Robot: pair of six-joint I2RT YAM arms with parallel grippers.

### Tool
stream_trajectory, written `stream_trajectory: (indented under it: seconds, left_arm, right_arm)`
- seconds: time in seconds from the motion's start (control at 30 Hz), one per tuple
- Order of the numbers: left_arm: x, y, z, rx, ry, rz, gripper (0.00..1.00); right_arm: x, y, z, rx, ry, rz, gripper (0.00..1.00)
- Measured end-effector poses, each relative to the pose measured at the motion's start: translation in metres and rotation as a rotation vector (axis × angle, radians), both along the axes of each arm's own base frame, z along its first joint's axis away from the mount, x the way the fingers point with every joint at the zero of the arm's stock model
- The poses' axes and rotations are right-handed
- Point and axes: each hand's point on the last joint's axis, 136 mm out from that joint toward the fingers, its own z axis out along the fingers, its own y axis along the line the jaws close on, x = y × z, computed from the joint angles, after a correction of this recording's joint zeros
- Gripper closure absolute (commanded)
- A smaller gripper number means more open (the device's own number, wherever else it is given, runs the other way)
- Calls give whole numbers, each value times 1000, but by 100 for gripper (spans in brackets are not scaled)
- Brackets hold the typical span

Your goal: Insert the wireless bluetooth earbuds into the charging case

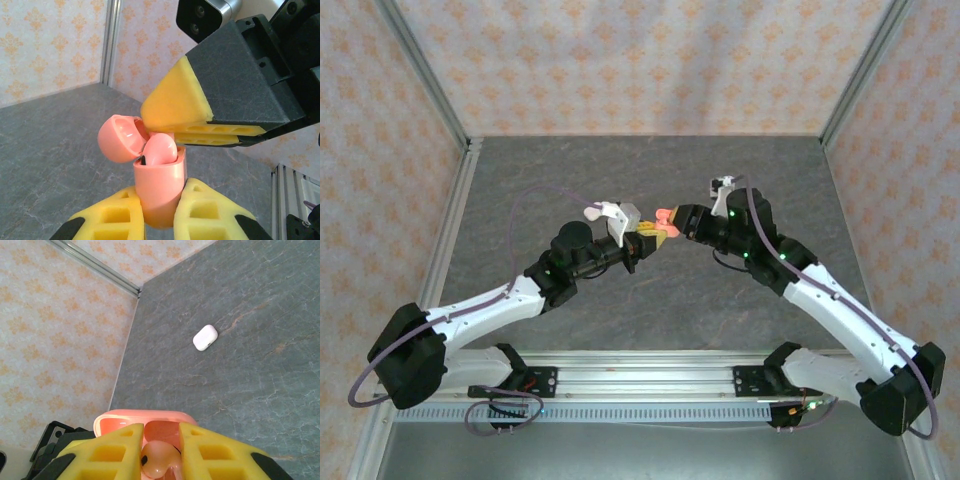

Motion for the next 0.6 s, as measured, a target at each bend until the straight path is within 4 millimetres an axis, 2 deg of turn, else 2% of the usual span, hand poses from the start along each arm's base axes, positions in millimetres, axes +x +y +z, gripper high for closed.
stream_trajectory:
  seconds: [0.3, 0.6]
  left_arm:
    - [0, 0, 4, -12, -14, 1, 100]
    - [1, 0, 7, -19, -21, 5, 100]
  right_arm:
    - [-3, -4, 2, 45, -6, -25, 77]
    - [-3, -4, 3, 78, 0, -35, 65]
